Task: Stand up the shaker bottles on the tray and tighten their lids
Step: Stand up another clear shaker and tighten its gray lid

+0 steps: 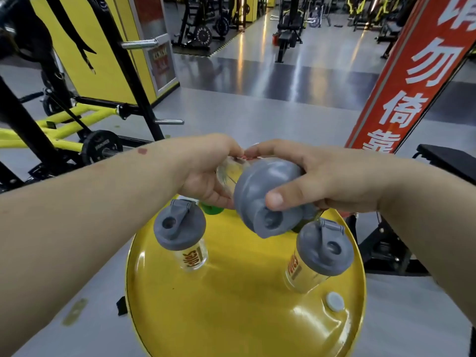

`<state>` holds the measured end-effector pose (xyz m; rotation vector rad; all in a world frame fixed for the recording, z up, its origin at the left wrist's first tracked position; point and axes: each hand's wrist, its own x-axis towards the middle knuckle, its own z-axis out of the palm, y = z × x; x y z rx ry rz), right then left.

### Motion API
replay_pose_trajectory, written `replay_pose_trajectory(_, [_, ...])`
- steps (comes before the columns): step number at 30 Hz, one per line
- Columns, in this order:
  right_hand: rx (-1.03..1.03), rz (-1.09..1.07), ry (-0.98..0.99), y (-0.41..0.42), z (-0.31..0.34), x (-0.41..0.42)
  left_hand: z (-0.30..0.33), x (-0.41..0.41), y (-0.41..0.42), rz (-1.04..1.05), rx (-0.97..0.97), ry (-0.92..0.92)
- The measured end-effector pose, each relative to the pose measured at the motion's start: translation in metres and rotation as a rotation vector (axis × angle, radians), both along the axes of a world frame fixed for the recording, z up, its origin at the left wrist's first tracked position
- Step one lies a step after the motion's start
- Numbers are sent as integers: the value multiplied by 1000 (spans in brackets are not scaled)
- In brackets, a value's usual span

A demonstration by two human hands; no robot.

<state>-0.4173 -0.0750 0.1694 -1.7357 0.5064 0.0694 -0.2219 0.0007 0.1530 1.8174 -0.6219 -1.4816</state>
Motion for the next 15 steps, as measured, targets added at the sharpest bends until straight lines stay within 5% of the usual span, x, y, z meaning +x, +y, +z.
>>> replay_pose_trajectory(6, [132, -115, 45, -3, 14, 4, 0, 17, 7, -136, -29, -183])
replay_pose_trajectory(11, [164, -240, 99, -4, 11, 14, 12, 22, 22, -337, -207, -22])
replay_pose_trajectory(15, [51, -208, 214, -3, 7, 24, 14, 20, 31, -508, -183, -80])
